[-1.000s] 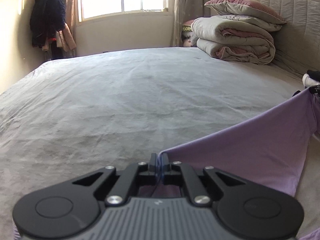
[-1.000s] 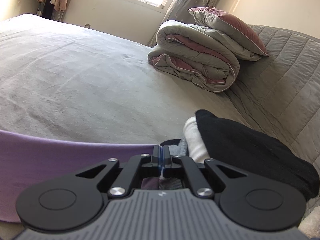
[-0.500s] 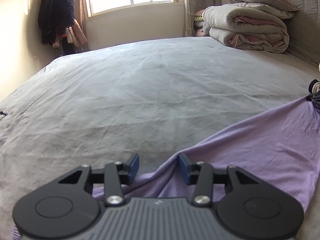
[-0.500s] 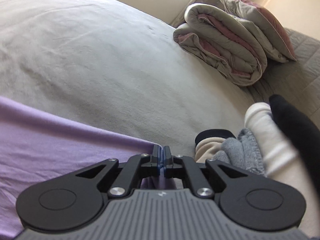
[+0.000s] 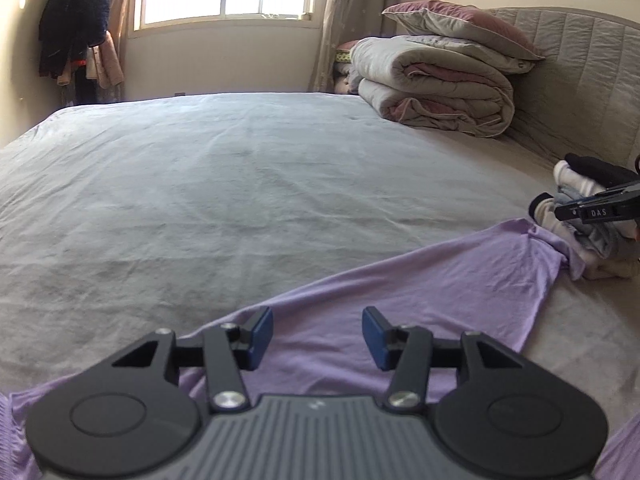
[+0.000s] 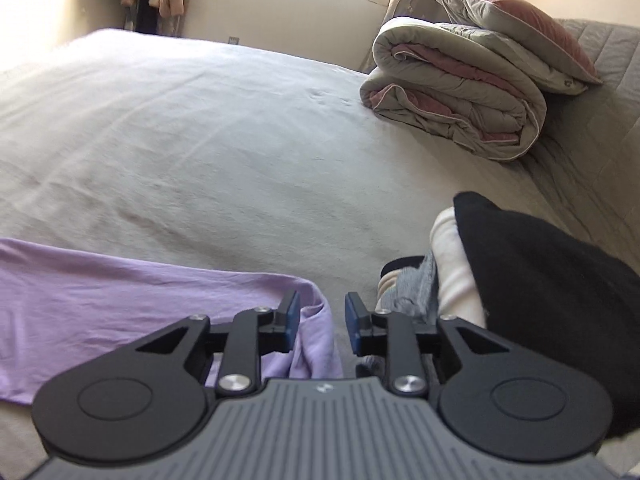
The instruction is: Fold clothes
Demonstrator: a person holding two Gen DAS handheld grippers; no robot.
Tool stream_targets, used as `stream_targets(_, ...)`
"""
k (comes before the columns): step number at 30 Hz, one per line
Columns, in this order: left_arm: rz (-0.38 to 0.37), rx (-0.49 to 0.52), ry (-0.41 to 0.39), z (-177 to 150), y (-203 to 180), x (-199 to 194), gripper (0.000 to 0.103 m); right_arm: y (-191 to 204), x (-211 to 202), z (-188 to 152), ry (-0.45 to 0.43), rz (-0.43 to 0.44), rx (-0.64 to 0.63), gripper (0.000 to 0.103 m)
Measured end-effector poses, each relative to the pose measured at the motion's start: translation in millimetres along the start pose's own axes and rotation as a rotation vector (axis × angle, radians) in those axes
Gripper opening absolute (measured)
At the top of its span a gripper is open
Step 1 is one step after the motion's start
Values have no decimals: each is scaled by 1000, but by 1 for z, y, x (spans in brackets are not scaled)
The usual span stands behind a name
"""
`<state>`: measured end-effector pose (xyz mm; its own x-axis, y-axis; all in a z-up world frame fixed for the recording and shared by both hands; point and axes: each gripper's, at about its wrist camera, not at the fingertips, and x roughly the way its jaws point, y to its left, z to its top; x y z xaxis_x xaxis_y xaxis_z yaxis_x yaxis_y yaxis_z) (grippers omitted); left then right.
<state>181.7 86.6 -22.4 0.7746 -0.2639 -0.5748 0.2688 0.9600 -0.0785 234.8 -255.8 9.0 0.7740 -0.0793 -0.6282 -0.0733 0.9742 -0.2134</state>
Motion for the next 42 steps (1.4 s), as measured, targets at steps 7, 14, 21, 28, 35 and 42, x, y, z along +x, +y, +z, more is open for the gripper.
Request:
stream_targets(7, -31, -14, 41, -16, -13, -19, 53, -2, -36, -30, 2, 34, 18, 31)
stream_targets(14, 70, -65, 103, -28, -7, -58, 60, 12, -66, -62, 38, 63, 46, 32)
stream_targets(21, 197, -234, 103, -50, 32, -106, 67, 47, -87, -65, 63, 161, 58, 33)
stream_targets(28, 254, -305, 53, -77, 77, -146, 66, 122, -103, -47, 61, 309, 15, 33)
stream_targets(35, 284, -413, 36, -107, 125, -190, 66, 221, -98, -15, 97, 498, 62, 33)
stream_targets(42, 168, -660, 86, -132, 175, -213, 59, 328, -91, 22, 137, 665, 117, 33)
